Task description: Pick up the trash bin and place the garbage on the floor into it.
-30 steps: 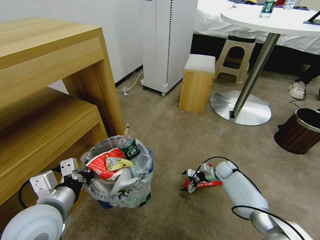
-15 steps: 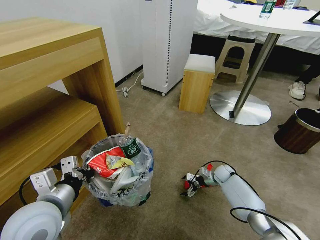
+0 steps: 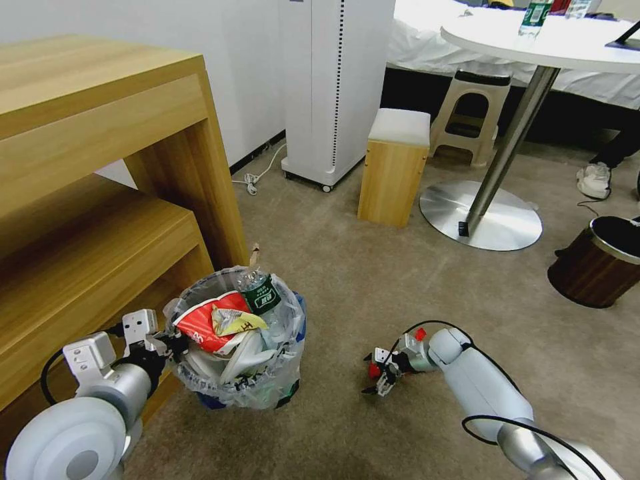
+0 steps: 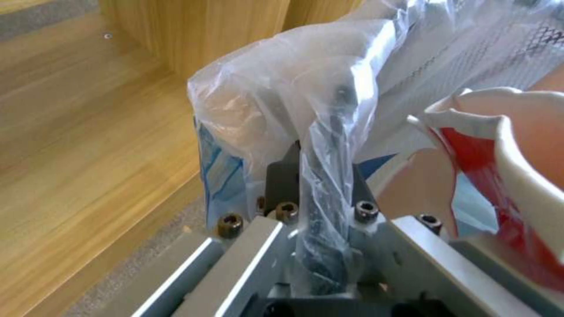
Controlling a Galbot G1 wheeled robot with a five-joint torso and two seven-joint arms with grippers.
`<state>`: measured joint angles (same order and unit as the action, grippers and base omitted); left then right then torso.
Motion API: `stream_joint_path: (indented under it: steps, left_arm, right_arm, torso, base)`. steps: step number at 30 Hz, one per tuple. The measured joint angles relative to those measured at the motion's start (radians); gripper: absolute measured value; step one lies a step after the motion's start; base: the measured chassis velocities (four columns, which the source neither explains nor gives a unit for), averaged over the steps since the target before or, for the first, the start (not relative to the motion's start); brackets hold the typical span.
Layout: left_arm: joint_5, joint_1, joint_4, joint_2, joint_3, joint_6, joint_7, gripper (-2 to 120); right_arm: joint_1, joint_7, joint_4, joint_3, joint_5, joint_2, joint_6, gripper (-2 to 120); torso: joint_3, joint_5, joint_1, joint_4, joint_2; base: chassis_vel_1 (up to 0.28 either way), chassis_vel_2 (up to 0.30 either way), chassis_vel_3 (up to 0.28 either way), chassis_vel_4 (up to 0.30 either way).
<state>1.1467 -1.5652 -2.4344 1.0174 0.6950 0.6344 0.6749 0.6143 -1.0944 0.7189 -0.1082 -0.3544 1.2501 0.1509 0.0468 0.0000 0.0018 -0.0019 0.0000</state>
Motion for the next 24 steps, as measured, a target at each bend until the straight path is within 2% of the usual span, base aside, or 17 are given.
stream_joint_path:
  steps: [24]
  left_arm:
    - [-0.003, 0.000, 0.001, 0.000, -0.002, 0.000, -0.002, 1]
  right_arm:
    - [0.007, -0.024, 0.016, -0.017, 0.003, -0.020, -0.001, 100]
  torso:
    - [0.000, 0.0000, 0.000, -0.0001, 0.000]
  base:
    - [0.000, 0.000, 0.000, 0.000]
